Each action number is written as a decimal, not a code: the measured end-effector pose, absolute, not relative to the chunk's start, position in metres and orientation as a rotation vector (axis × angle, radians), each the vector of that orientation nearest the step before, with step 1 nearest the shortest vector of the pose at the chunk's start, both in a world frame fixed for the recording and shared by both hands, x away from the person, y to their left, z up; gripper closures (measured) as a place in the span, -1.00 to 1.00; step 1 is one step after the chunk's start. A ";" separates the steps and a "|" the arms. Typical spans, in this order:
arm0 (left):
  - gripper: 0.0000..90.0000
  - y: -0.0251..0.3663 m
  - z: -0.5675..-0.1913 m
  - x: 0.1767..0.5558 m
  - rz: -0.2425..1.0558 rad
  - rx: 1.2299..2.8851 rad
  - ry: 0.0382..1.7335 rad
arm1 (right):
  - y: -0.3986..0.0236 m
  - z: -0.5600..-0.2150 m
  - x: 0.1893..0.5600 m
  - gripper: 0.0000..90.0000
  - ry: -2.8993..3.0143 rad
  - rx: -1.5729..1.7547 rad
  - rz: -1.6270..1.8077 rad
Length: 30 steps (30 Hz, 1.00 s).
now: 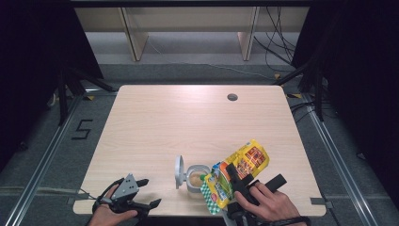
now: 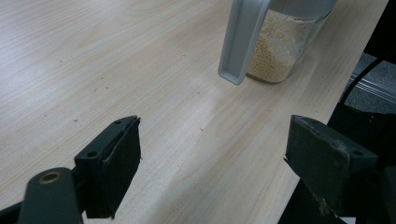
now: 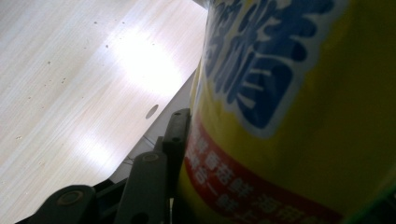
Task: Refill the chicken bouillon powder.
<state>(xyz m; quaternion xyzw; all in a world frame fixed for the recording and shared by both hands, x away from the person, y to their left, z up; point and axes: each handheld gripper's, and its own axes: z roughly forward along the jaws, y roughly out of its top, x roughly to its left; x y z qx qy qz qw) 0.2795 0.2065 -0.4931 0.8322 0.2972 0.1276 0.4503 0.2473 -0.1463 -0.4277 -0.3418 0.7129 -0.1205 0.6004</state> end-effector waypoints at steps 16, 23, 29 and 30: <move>-0.61 0.206 -0.494 0.278 0.302 2.051 0.761 | -0.146 -0.427 0.247 0.43 1.659 -0.791 -0.263; -0.61 0.206 -0.493 0.280 0.318 2.051 0.735 | -0.148 -0.426 0.248 0.43 1.685 -0.779 -0.242; -0.61 0.208 -0.493 0.280 0.324 2.073 0.723 | -0.150 -0.426 0.249 0.43 1.686 -0.764 -0.210; -0.61 0.208 -0.493 0.280 0.323 2.069 0.725 | -0.150 -0.425 0.250 0.43 1.687 -0.765 -0.206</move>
